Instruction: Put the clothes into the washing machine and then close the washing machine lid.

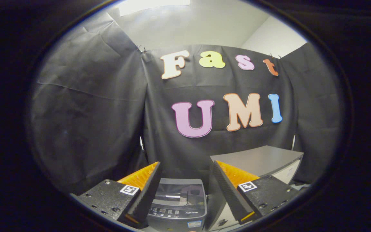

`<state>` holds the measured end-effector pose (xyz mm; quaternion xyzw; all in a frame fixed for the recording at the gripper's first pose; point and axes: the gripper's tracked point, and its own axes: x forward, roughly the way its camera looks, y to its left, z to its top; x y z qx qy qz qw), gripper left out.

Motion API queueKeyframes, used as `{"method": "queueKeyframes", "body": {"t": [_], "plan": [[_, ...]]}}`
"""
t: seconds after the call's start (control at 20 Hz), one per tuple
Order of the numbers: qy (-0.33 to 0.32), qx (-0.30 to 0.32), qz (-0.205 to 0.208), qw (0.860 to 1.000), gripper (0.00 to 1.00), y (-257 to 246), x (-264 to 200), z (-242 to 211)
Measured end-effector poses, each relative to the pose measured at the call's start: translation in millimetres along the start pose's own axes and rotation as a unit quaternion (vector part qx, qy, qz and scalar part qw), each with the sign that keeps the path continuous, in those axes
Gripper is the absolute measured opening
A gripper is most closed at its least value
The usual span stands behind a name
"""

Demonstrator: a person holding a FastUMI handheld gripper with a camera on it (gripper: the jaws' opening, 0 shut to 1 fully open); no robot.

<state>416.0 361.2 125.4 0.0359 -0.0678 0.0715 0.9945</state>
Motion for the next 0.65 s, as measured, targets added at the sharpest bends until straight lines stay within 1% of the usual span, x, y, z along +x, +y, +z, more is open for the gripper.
{"method": "queueKeyframes", "body": {"t": [0.25, 0.35, 0.55, 0.65], "plan": [[0.013, 0.004, 0.013, 1.000, 0.97, -12.0, -22.7, -8.9], [0.007, 0.010, 0.019, 1.000, 0.97, -11.0, -28.8, -8.0], [-0.007, -0.007, 0.042, 0.999, 0.97, -12.1, -33.6, -12.1], [-0.014, -0.008, 0.042, 0.999, 0.97, -15.3, -37.6, -9.1]]}}
